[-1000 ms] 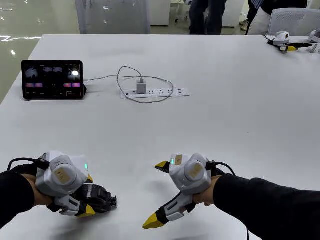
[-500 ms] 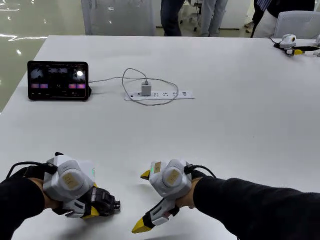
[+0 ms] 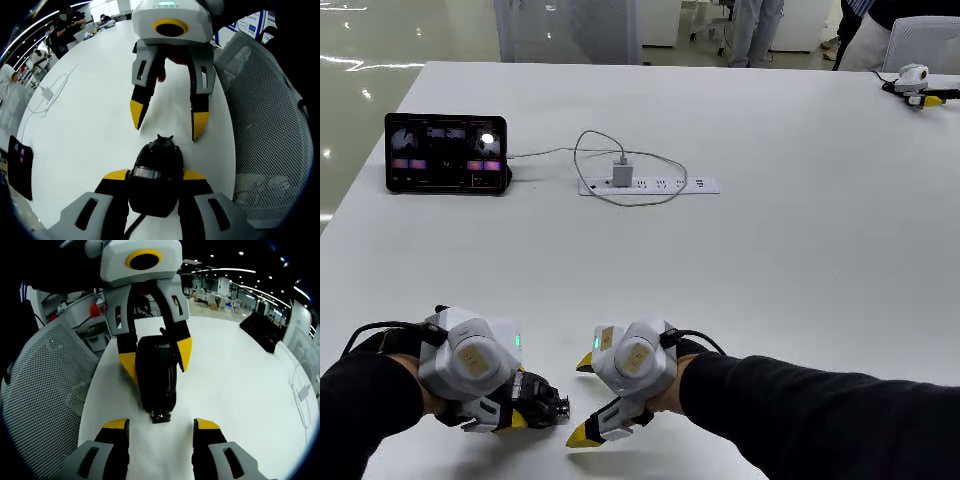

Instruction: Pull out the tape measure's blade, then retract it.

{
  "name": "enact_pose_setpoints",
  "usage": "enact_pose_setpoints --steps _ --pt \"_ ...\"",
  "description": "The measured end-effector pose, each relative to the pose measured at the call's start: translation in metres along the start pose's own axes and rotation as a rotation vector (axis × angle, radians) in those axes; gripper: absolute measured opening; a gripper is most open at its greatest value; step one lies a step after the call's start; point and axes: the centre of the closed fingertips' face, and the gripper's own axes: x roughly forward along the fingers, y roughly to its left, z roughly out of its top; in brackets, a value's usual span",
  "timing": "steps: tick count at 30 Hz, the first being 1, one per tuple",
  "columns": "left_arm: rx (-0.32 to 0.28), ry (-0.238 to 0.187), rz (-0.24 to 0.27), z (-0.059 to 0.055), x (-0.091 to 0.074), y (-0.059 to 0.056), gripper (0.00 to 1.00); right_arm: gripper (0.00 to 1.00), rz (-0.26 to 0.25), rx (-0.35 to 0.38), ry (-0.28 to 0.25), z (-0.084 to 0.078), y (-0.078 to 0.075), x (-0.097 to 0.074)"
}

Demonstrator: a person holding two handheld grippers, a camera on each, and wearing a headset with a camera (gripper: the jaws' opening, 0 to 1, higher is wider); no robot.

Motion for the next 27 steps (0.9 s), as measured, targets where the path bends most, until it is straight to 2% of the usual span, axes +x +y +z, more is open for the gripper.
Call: enact_pose_setpoints --steps 2,4,13,14,15,17,23,27 --pt "0.002 0.012 0.004 0.000 0.000 0.000 0.32 0.43 -0.001 -0.016 0.005 0.001 0.001 0.003" --pt "0.004 0.015 0.003 0.000 0.001 0.001 0.32 0.38 -0.004 -0.018 -0.012 0.006 -0.001 0.004" --pt "-0.004 0.004 0.005 -0.001 0.000 0.002 0.32 0.15 0.008 -0.048 0.006 0.007 0.001 0.010" --pt "-0.004 0.003 0.006 -0.001 0.000 0.002 0.32 0.13 -0.019 -0.063 0.019 0.005 -0.002 0.011" --pt "-0.005 0.003 0.006 -0.002 0.001 0.002 0.32 0.12 -0.007 -0.073 0.012 0.006 0.000 0.012" --pt "-0.006 0.003 0.003 -0.002 0.001 0.002 0.32 0.11 -0.015 -0.076 0.017 0.005 -0.002 0.012" --pt "0.002 -0.005 0.007 -0.001 0.001 0.002 0.32 0.10 -0.014 -0.030 0.038 0.005 -0.002 0.012" --pt "-0.004 -0.010 0.005 -0.001 0.000 0.002 0.32 0.10 -0.007 -0.054 0.039 0.004 -0.001 0.011"
